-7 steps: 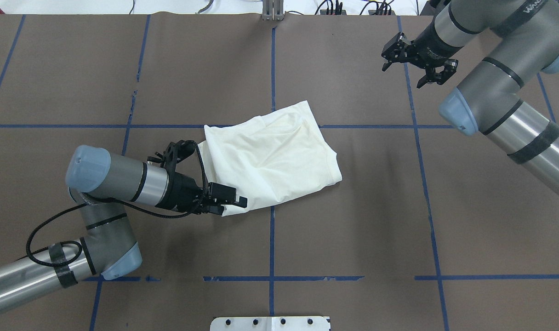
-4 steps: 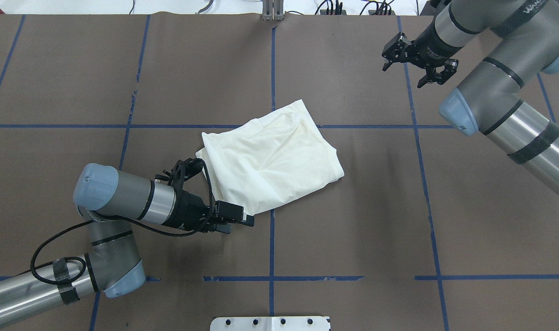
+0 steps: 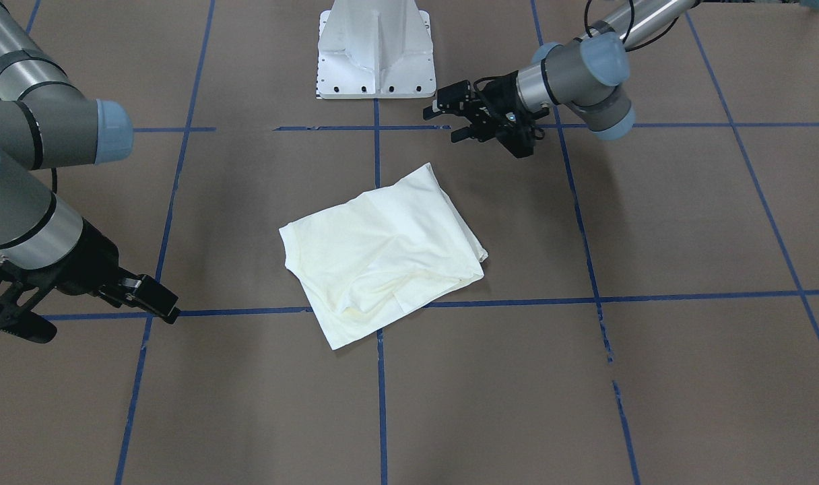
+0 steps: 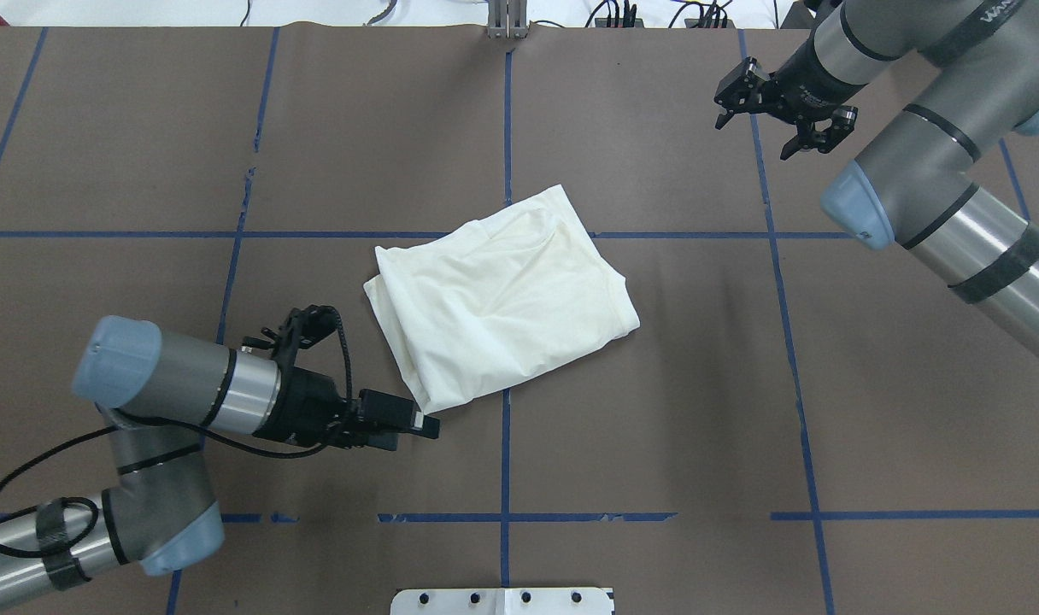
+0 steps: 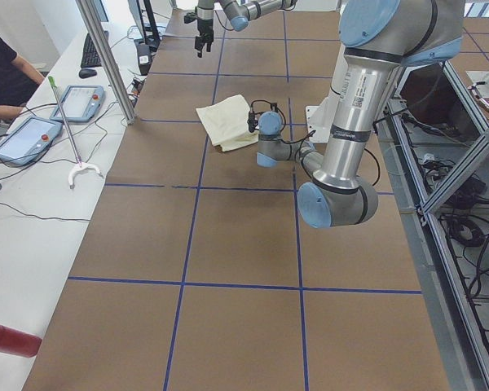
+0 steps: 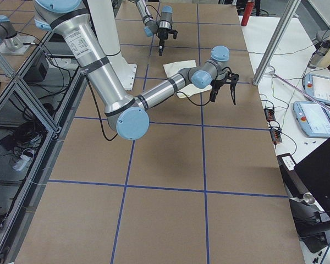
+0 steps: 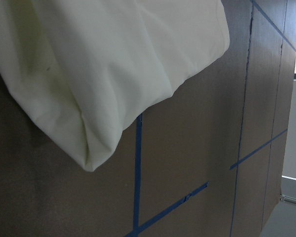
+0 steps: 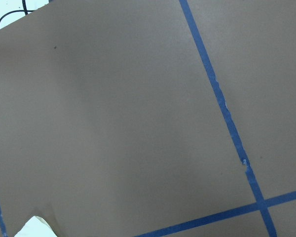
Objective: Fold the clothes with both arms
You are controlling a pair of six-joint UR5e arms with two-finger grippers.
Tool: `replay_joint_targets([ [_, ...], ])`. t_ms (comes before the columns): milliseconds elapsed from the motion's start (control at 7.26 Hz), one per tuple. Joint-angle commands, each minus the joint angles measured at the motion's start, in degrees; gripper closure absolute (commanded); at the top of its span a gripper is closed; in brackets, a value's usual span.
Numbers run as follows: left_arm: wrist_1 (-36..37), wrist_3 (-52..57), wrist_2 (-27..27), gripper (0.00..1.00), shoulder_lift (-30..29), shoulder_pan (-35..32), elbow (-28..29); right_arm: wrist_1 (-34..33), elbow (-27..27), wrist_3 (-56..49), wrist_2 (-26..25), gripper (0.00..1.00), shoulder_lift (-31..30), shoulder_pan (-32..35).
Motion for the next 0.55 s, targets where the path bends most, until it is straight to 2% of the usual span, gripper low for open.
replay_joint_targets([
  [0, 0.11, 12.38, -3.02, 0.0, 8.11, -12.81, -1.13, -0.12, 1.61, -11.1, 0.29, 0.0, -3.7, 3.78],
  [138, 2.29, 24.74, -3.28, 0.0, 12.16, -19.4, -0.26, -0.99, 1.61, -19.88, 0.29, 0.0, -6.77, 6.23],
  [413, 25.22, 58.43, -2.15, 0.0, 12.55, -36.95, -0.17, -6.77, 1.26, -39.11, -0.76, 0.0, -11.52, 11.42],
])
